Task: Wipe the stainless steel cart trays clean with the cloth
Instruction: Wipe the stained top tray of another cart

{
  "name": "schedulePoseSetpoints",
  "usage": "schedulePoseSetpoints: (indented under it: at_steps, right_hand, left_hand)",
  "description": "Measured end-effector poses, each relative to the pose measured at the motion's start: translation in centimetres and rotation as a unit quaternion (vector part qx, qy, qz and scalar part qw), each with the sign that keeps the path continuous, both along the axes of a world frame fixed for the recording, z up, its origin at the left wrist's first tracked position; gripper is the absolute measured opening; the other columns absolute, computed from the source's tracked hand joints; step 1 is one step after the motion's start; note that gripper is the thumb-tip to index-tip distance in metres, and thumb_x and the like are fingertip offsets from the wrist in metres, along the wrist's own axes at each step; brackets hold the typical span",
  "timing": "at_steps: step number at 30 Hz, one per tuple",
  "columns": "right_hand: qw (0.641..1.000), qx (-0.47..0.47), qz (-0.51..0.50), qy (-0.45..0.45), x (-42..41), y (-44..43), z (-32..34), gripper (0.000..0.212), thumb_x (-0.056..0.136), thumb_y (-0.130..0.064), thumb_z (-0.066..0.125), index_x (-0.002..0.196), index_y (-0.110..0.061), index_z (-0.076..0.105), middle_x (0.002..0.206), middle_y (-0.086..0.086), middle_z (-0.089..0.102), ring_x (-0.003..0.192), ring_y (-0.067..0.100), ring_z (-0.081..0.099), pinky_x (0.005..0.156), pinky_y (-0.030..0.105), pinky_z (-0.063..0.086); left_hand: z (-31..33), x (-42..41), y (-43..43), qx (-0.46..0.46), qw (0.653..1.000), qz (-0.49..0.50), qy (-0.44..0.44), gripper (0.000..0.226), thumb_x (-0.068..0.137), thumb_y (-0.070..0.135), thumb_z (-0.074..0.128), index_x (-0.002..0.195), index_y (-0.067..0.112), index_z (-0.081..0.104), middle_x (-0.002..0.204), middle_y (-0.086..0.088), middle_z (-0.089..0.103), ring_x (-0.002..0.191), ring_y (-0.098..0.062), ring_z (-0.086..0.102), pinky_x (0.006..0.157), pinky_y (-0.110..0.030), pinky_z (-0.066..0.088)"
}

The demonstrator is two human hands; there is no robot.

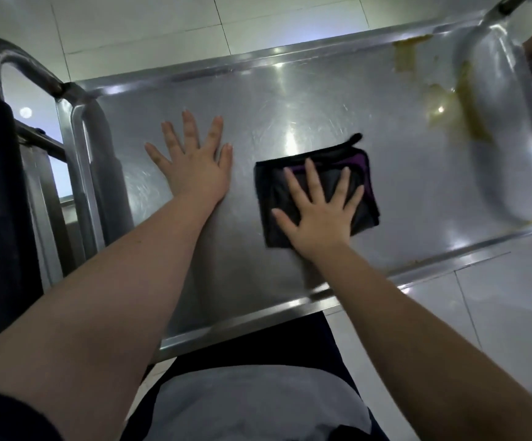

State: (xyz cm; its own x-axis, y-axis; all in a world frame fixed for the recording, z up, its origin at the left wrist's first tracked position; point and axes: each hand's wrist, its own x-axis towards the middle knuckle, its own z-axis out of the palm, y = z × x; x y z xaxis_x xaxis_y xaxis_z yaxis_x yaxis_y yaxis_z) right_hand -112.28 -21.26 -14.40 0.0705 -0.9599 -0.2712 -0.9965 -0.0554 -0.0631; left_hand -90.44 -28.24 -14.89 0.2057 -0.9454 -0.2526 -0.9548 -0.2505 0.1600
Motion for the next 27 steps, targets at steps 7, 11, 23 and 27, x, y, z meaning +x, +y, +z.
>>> schedulePoseSetpoints:
  at_steps: [7,11,23,27]
  right_hand:
    - [0.998,-0.027,0.051,-0.005,3.5,2.0,1.1,0.076,0.083,-0.081,0.016,0.151,-0.051,-0.001,0.165,-0.008,-0.002,0.143,0.050,-0.014,0.104,0.073,-0.017]
    - [0.995,-0.051,0.086,0.027,3.9,0.7,1.7,0.080,0.082,-0.081,0.023,0.153,-0.045,0.011,0.165,0.003,0.005,0.144,0.049,-0.014,0.106,0.072,-0.016]
    - [0.996,0.017,-0.070,0.047,-10.4,-1.1,1.1,0.080,0.076,-0.086,0.005,0.148,-0.054,-0.006,0.164,-0.013,-0.004,0.147,0.041,-0.012,0.109,0.072,-0.007]
    - [0.993,0.039,-0.097,0.054,-11.7,-1.3,1.2,0.083,0.074,-0.087,-0.001,0.148,-0.053,-0.013,0.164,-0.011,-0.010,0.145,0.046,-0.015,0.108,0.074,-0.006]
  left_hand:
    - [1.5,0.4,2.6,0.025,0.997,-0.066,0.027,0.052,0.103,0.051,0.020,0.153,0.049,0.007,0.165,0.001,-0.006,0.149,-0.036,-0.014,0.110,-0.068,-0.013]
    - [1.4,-0.5,7.4,0.021,0.998,-0.065,0.013,0.052,0.102,0.047,0.013,0.153,0.048,-0.001,0.165,0.002,-0.007,0.149,-0.033,-0.015,0.112,-0.066,-0.014]
    - [0.5,-0.8,8.1,-0.001,0.998,-0.058,-0.005,0.056,0.100,0.059,0.012,0.153,0.047,0.001,0.165,0.005,-0.006,0.150,-0.030,-0.014,0.114,-0.061,-0.017]
    - [0.3,-1.0,8.3,-0.009,0.998,-0.052,-0.014,0.057,0.099,0.060,0.012,0.154,0.047,0.002,0.165,0.005,-0.005,0.150,-0.031,-0.013,0.113,-0.061,-0.016]
